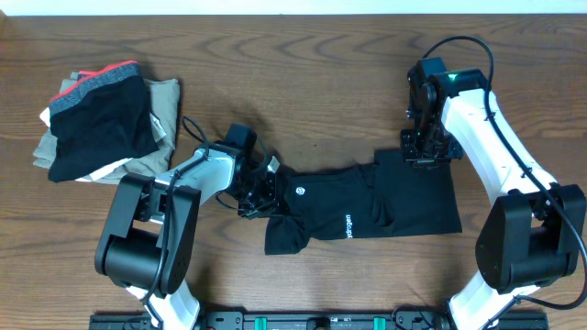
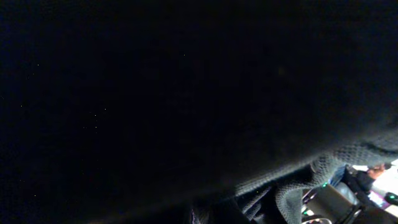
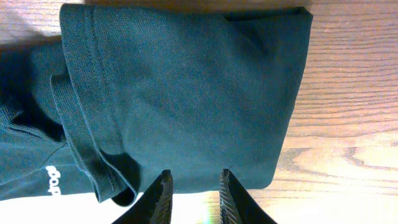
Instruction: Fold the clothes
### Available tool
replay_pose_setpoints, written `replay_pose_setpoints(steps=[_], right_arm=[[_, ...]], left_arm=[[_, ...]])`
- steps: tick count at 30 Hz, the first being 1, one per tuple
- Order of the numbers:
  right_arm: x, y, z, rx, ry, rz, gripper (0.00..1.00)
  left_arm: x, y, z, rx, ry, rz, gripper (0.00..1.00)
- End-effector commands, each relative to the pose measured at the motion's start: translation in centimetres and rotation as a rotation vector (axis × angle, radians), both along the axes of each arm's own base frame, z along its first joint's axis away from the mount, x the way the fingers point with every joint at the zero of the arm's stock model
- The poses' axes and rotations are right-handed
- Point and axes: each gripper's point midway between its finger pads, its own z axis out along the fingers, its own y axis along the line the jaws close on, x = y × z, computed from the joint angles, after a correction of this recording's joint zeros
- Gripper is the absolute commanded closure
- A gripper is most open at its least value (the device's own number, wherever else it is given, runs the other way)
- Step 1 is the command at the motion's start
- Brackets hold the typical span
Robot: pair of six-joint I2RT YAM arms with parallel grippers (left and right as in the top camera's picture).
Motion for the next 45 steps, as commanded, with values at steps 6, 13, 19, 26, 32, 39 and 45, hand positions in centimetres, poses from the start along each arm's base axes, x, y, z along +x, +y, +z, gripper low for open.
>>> replay_pose_setpoints(steps=[6, 13, 19, 26, 32, 39, 45], right_arm=[[0.0, -0.6, 0.9, 0.008, -0.028, -0.025, 0.79], [0.2, -1.9, 2.0, 0.014, -0.067, -0.064, 0.79], [0.1, -2.5, 2.3, 0.013, -0.071, -0.084, 0.79], [-0.2, -3.8, 2.3, 0.011, -0.057, -0.112, 0.79], [-0.4, -4.3, 2.3, 0.010, -0.049, -0.125, 0.80], [-0.5, -4.4, 2.3, 0.011, -0.046, -0.120, 0.79], [-0.5, -4.3, 2.3, 0.014, -0.045, -0.120, 0.79]], left_arm=[[0.2, 3.0, -1.2, 0.124, -0.009, 0.000, 0.94], [2.4, 7.6, 2.0, 0.184, -0.105, 0.087, 0.94], [3.8, 11.7, 5.4, 0.264, -0.243, 0.172, 0.94], [5.0, 17.2, 9.8, 0.396, -0.356, 0.264, 0.94], [7.2, 19.4, 13.8, 0.410, -0.435, 0.322, 0.94], [8.5, 16.2, 18.0, 0.380, -0.524, 0.236, 0.94], [7.4, 10.0, 18.1, 0.331, -0.556, 0.044, 0.94]])
